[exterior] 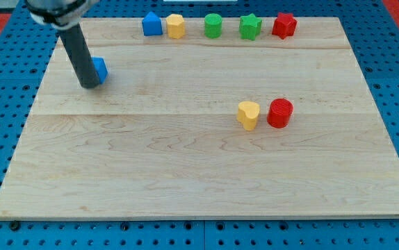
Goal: Slide the blue cube towards the blue triangle
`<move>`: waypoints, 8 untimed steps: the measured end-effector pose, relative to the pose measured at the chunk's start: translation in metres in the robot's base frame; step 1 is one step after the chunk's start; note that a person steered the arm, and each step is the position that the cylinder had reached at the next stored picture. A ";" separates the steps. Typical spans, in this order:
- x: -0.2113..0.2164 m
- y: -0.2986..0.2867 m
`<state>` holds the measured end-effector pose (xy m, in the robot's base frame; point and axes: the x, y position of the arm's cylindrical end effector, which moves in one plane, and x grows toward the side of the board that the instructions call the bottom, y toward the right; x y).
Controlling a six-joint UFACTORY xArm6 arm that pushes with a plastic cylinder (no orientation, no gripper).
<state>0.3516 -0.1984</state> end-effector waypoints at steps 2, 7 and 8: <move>-0.115 0.019; -0.118 -0.080; -0.131 -0.060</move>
